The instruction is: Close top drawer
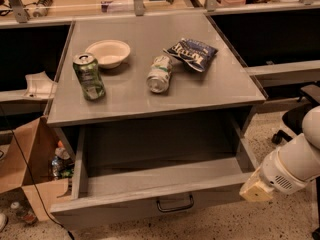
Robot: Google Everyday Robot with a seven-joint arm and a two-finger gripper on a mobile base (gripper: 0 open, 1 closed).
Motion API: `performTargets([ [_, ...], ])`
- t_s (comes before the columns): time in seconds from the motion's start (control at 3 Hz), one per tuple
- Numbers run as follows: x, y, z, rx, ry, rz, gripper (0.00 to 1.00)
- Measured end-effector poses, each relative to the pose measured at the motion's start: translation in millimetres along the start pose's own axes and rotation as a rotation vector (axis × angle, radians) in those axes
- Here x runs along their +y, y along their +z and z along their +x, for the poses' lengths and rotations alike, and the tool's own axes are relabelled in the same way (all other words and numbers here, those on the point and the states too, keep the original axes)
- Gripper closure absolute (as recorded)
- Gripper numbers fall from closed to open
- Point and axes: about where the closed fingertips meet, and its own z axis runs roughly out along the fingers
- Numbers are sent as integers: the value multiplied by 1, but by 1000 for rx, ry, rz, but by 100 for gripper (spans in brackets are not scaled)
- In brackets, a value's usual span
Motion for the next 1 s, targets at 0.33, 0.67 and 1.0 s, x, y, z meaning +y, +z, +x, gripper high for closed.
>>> performTargets([
  [0.33,2,7,-20,-25,-29,-8,100],
  [0.67,0,14,-27,-33,-37,-15,100],
  [1.0,-6,17,-49,-68,-60,-11,100],
])
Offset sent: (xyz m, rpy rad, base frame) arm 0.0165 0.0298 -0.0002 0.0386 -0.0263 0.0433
